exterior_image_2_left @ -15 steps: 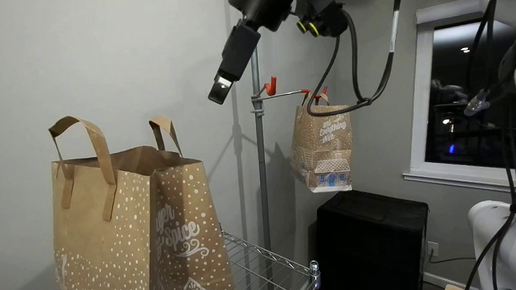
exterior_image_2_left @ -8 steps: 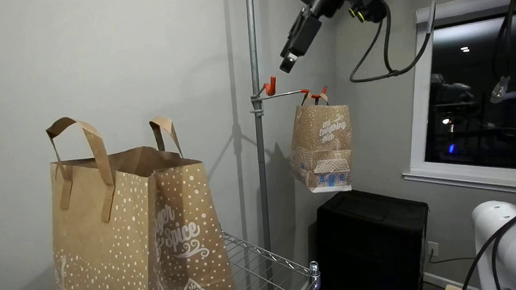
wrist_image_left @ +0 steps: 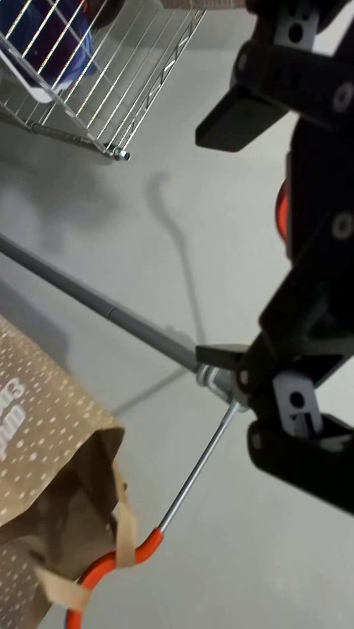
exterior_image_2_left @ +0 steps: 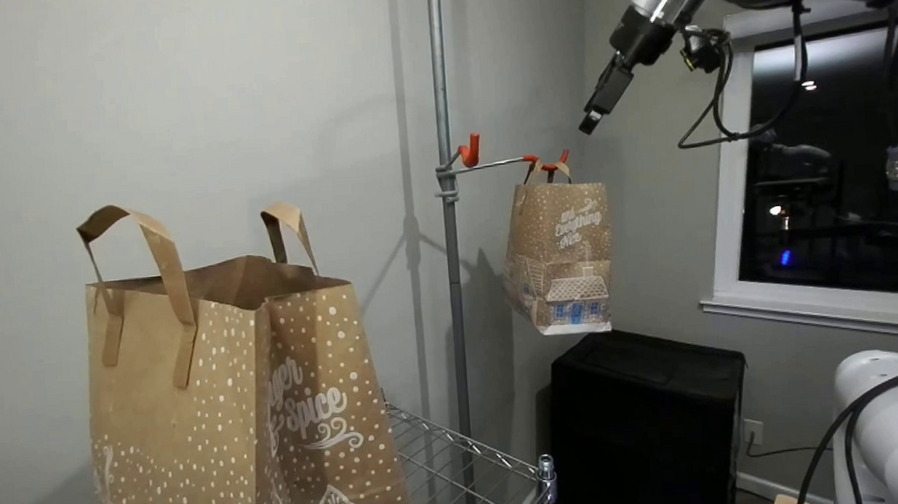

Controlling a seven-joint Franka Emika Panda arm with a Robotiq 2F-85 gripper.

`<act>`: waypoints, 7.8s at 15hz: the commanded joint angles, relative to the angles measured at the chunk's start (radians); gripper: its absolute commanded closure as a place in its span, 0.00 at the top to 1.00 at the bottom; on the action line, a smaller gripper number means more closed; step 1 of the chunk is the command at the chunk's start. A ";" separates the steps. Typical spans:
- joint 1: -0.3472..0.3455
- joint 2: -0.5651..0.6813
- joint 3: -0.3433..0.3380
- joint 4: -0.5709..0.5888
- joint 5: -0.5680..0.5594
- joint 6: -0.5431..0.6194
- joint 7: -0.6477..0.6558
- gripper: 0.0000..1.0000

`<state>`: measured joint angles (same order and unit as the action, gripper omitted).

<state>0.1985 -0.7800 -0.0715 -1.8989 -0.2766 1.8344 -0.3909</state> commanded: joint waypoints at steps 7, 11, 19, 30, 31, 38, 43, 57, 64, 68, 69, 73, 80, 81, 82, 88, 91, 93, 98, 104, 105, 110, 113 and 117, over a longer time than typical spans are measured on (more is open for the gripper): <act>-0.165 0.136 -0.187 0.018 -0.002 0.181 -0.006 1.00; -0.206 0.236 -0.218 0.068 0.027 0.271 0.002 1.00; -0.267 0.390 -0.198 0.183 0.132 0.258 0.170 1.00; -0.373 0.469 -0.008 0.220 0.017 0.317 0.706 1.00; -0.386 0.477 0.006 0.229 -0.019 0.324 0.742 1.00; -0.376 0.473 0.007 0.229 -0.023 0.310 0.711 1.00; -0.376 0.473 0.007 0.229 -0.023 0.311 0.711 1.00; -0.400 0.715 -0.002 0.445 -0.156 0.327 1.052 1.00; -0.394 0.733 0.021 0.497 -0.285 0.251 1.114 1.00; -0.385 0.743 0.025 0.515 -0.273 0.173 1.106 1.00; -0.386 0.749 0.026 0.518 -0.276 0.160 1.109 1.00; -0.394 0.781 0.020 0.531 -0.273 0.132 1.115 1.00; -0.392 0.806 0.006 0.545 -0.346 0.104 1.141 1.00; -0.391 0.804 0.004 0.548 -0.360 0.098 1.143 1.00; -0.392 0.802 0.002 0.552 -0.379 0.093 1.148 1.00; -0.395 0.814 -0.012 0.569 -0.404 0.076 1.142 1.00; -0.393 0.828 -0.013 0.570 -0.413 0.080 1.143 1.00; -0.392 0.836 -0.014 0.567 -0.436 0.089 1.138 1.00; -0.394 0.859 -0.019 0.558 -0.495 0.107 1.129 1.00; -0.394 0.868 -0.025 0.531 -0.569 0.146 1.104 1.00; -0.393 0.870 -0.025 0.528 -0.593 0.151 1.107 1.00; -0.402 0.869 -0.030 0.501 -0.669 0.196 1.071 1.00; -0.417 0.840 -0.036 0.442 -0.627 0.301 0.941 1.00; -0.442 0.814 -0.055 0.379 -0.632 0.475 0.791 1.00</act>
<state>-0.2191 0.0865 -0.1157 -1.4386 -0.9129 2.1947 0.5103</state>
